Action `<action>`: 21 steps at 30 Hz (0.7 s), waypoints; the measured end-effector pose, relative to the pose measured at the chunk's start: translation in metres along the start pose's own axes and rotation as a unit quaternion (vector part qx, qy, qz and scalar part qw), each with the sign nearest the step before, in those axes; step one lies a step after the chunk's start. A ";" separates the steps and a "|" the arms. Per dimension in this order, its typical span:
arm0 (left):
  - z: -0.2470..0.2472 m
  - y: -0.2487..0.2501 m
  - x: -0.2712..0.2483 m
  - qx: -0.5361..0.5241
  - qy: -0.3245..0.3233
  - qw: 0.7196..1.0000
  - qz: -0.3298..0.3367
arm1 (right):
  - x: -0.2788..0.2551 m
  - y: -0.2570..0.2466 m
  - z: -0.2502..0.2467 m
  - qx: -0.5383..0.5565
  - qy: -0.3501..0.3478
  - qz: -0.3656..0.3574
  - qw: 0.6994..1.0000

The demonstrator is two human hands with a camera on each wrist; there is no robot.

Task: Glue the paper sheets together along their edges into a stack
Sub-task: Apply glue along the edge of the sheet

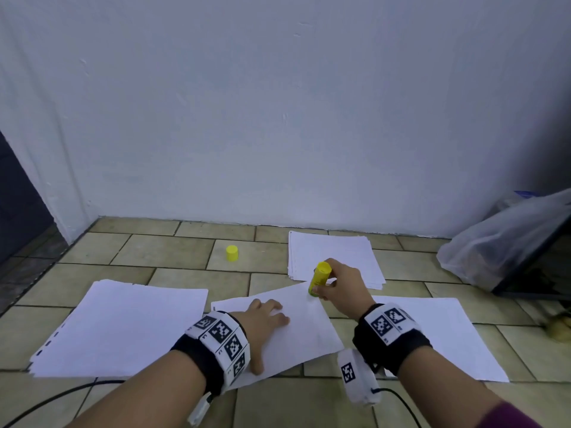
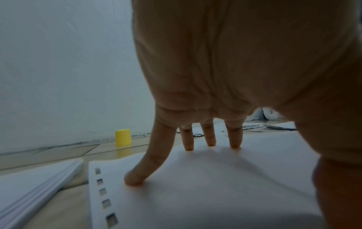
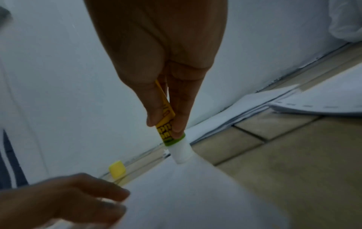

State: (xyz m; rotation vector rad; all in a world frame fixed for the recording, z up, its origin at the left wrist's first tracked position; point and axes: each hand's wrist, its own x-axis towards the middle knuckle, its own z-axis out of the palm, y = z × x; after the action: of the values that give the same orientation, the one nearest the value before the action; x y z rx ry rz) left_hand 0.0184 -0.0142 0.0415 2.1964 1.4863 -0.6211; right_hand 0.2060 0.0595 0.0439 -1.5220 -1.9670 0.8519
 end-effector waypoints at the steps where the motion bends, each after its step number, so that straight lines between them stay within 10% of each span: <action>1: 0.000 0.000 0.000 -0.004 0.003 1.000 0.000 | 0.001 0.001 0.003 -0.001 0.002 0.001 1.000; 21: -0.001 -0.002 0.008 0.035 -0.018 0.999 -0.002 | -0.024 0.017 -0.010 -0.050 -0.078 -0.055 0.994</action>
State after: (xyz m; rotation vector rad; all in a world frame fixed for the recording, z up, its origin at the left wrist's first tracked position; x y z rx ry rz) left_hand 0.0193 -0.0068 0.0378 2.2225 1.4728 -0.7205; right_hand 0.2303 0.0414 0.0374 -1.4239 -2.2151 0.8588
